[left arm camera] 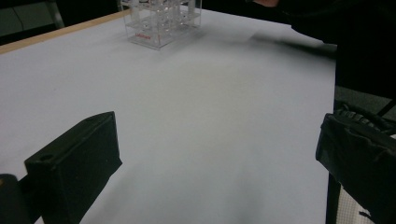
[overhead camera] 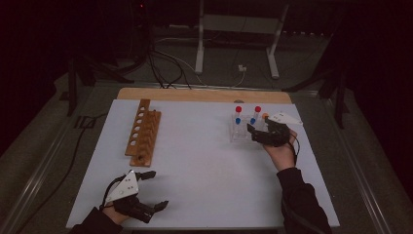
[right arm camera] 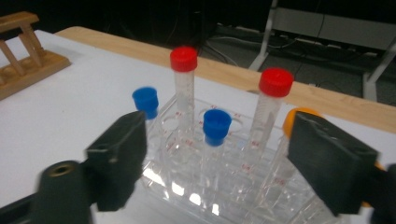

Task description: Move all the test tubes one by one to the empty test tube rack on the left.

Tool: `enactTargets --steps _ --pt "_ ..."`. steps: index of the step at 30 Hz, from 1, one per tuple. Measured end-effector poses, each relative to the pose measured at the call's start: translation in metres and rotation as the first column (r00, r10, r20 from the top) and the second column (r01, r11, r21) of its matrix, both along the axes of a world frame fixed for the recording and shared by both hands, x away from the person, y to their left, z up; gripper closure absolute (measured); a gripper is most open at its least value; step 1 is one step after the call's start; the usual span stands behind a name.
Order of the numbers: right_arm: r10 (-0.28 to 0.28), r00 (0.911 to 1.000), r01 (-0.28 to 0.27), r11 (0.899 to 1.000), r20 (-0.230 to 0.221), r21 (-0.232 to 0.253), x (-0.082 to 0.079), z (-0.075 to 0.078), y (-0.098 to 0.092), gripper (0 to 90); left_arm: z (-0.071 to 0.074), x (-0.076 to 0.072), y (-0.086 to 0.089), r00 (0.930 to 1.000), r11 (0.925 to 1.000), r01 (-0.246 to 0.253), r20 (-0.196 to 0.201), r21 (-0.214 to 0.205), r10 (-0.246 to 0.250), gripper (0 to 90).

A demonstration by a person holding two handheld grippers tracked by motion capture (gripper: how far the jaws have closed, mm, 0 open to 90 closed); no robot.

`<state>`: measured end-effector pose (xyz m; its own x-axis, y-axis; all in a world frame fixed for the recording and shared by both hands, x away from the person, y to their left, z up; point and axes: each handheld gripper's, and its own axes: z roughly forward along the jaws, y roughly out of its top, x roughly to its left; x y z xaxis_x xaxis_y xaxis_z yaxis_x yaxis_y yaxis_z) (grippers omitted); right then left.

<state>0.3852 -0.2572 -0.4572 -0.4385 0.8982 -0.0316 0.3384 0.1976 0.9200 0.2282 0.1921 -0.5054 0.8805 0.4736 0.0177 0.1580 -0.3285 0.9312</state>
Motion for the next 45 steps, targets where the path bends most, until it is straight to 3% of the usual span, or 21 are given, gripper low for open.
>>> enactTargets --steps 12,19,26,33,45 --pt "-0.001 0.9963 0.0 1.0 -0.086 -0.017 0.012 -0.013 0.006 55.0 0.0 0.0 0.0 1.0 1.0 0.001 -0.003 0.004 -0.001 0.5" --pt "-0.023 0.9902 0.018 0.999 -0.138 -0.036 0.018 -0.019 0.009 66.0 0.0 0.0 0.0 1.0 1.0 0.004 -0.003 0.005 -0.004 0.5" --pt "-0.037 0.9908 0.03 0.998 -0.13 -0.059 0.018 -0.021 0.012 75.2 -0.001 0.0 0.0 1.0 1.0 0.005 -0.005 0.007 -0.005 0.6" --pt "-0.044 0.9907 0.032 0.995 -0.129 -0.093 0.018 -0.019 0.016 77.0 -0.001 0.0 0.0 1.0 1.0 0.004 -0.006 0.006 -0.003 0.5" --pt "-0.036 0.9951 0.031 0.997 -0.092 -0.064 0.015 0.003 0.012 77.1 0.0 -0.001 -0.002 0.9998 0.9999 0.01 -0.015 0.01 -0.01 0.5"
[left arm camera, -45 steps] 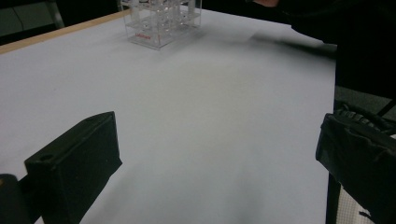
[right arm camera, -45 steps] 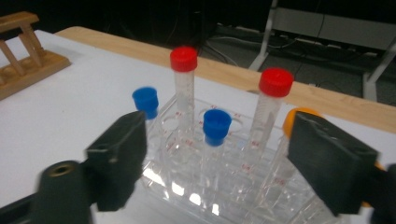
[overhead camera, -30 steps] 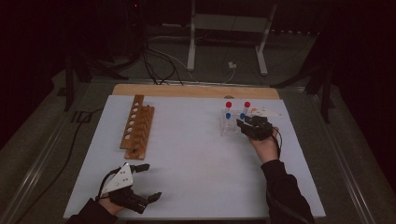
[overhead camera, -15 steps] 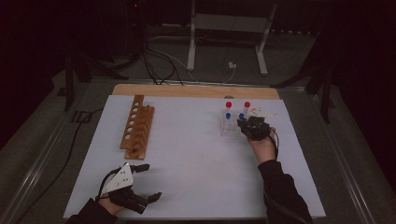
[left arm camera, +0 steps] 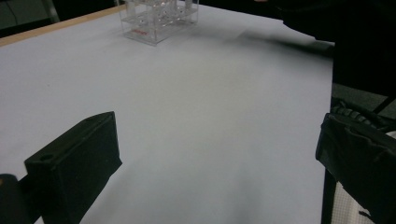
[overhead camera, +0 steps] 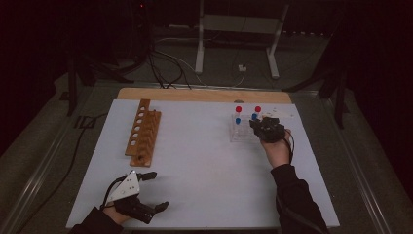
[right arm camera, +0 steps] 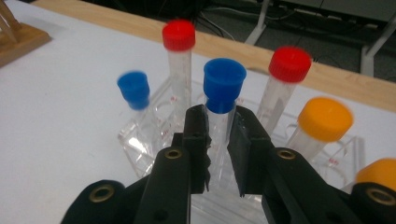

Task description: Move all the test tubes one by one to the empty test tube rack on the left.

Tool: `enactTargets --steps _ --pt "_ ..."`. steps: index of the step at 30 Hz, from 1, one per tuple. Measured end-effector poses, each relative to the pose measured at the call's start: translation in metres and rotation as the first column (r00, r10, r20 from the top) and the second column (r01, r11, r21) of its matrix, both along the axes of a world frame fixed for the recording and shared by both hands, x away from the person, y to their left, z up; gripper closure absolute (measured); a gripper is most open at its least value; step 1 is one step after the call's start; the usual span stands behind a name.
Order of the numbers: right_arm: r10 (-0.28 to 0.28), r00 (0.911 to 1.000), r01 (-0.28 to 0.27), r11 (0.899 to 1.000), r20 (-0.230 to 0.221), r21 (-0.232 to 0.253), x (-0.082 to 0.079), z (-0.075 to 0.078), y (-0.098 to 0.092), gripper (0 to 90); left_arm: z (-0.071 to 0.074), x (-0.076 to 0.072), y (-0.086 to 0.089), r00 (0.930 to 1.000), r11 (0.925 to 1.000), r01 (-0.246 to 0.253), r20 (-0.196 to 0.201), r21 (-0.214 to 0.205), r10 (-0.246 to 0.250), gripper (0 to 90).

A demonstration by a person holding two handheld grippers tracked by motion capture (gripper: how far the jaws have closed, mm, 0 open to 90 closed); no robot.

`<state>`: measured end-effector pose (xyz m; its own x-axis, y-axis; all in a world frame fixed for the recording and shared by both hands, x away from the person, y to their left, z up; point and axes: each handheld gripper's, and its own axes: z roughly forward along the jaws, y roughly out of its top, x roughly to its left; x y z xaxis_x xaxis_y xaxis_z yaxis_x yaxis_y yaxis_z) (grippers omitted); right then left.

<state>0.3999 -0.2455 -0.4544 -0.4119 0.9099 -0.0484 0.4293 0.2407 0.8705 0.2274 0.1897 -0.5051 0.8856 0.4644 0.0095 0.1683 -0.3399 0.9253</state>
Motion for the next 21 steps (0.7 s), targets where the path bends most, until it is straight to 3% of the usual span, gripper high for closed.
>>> enactTargets --steps 8,21 --pt "0.001 0.9996 -0.001 1.0 0.027 0.005 -0.004 0.017 0.0 77.1 0.0 0.0 -0.001 0.9997 0.9999 0.009 -0.021 -0.01 -0.009 0.5" --pt "0.024 0.998 -0.025 1.0 0.059 0.005 -0.016 0.035 -0.002 77.1 0.001 0.001 -0.004 0.9984 0.9995 0.03 -0.049 0.01 -0.029 0.5"
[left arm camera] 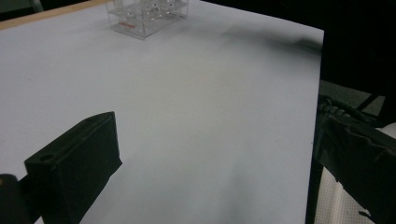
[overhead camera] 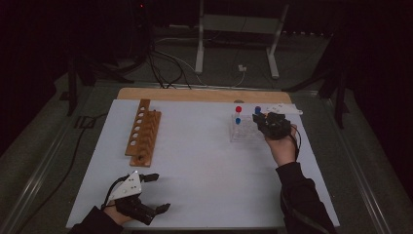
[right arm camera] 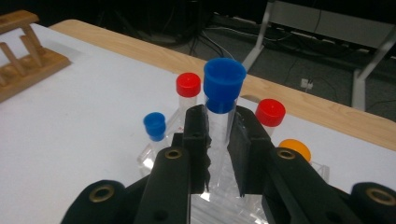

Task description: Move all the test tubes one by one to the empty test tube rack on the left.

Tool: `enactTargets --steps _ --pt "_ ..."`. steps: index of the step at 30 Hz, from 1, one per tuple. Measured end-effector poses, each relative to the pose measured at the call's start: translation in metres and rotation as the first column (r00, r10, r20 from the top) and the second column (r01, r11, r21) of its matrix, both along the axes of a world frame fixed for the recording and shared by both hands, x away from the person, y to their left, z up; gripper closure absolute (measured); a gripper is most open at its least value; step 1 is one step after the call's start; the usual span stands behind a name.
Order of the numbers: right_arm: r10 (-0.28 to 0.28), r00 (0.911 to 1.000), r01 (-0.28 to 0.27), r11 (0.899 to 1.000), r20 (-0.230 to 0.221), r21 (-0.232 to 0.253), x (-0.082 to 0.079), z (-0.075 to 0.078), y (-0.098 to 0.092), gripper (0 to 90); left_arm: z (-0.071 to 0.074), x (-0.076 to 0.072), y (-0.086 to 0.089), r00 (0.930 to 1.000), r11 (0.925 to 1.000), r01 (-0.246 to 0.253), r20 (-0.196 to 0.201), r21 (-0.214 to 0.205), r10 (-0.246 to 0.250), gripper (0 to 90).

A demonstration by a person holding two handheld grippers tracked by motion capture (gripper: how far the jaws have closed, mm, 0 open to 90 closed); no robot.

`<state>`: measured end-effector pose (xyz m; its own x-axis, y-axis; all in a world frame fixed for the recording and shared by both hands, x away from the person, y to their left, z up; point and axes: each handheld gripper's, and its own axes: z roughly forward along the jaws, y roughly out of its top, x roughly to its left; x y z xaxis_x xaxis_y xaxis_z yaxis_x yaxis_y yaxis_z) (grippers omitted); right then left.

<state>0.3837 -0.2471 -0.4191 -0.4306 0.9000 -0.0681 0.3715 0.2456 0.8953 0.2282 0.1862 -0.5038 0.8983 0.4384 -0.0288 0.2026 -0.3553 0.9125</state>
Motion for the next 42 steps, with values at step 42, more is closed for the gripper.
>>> enactTargets --steps 42 --pt "0.269 0.9598 -0.273 0.961 -0.08 -0.047 -0.082 -0.035 0.05 77.0 0.038 0.022 -0.031 0.9964 0.9981 0.062 -0.057 -0.003 -0.062 0.6"
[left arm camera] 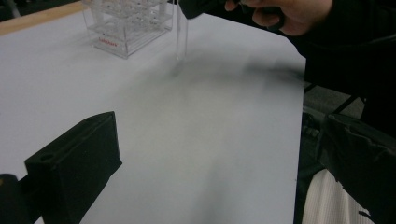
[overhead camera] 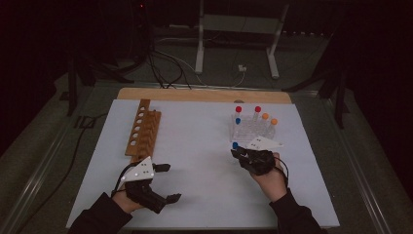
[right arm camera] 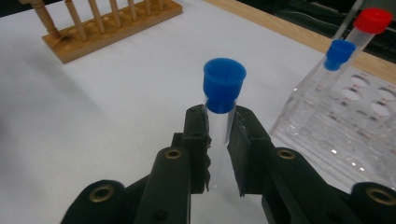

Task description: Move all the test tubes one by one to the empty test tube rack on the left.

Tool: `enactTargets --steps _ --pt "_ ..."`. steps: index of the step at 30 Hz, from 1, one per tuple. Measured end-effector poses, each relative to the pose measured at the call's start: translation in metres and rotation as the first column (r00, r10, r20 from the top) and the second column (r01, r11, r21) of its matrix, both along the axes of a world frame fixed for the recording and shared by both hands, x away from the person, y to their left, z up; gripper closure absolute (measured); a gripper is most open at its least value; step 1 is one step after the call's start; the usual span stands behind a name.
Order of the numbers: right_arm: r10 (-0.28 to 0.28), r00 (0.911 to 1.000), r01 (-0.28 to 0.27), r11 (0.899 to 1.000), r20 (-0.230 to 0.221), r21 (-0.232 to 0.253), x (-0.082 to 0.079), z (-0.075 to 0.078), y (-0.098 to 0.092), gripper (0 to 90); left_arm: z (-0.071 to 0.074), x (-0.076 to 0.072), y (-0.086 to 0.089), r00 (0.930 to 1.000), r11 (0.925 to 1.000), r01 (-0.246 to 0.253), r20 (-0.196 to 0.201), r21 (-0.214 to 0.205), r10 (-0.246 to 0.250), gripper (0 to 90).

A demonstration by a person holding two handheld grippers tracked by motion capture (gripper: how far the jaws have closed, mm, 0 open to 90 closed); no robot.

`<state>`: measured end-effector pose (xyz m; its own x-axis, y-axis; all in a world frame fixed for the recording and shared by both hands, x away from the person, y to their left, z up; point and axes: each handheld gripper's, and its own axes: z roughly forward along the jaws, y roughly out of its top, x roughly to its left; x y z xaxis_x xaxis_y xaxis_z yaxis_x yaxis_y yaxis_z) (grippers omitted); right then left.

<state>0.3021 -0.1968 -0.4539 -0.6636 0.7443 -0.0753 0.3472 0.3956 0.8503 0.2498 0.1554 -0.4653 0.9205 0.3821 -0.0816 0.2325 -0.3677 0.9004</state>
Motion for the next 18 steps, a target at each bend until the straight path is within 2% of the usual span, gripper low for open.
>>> enactTargets --steps 5,12,18 --pt "0.018 0.9998 -0.018 1.0 0.002 -0.001 -0.004 0.0 0.004 77.0 0.007 0.004 -0.006 0.9999 0.9999 0.01 0.011 0.009 -0.01 0.6" --pt "0.034 0.9994 -0.034 0.999 -0.001 0.003 -0.006 0.0 0.007 77.0 0.025 0.011 -0.019 0.9992 0.9998 0.019 0.036 -0.012 -0.018 1.2" --pt "0.04 0.9992 -0.04 0.999 0.005 0.006 -0.009 0.001 0.009 77.0 0.034 0.018 -0.029 0.9988 0.9998 0.013 0.048 -0.012 -0.013 1.2"
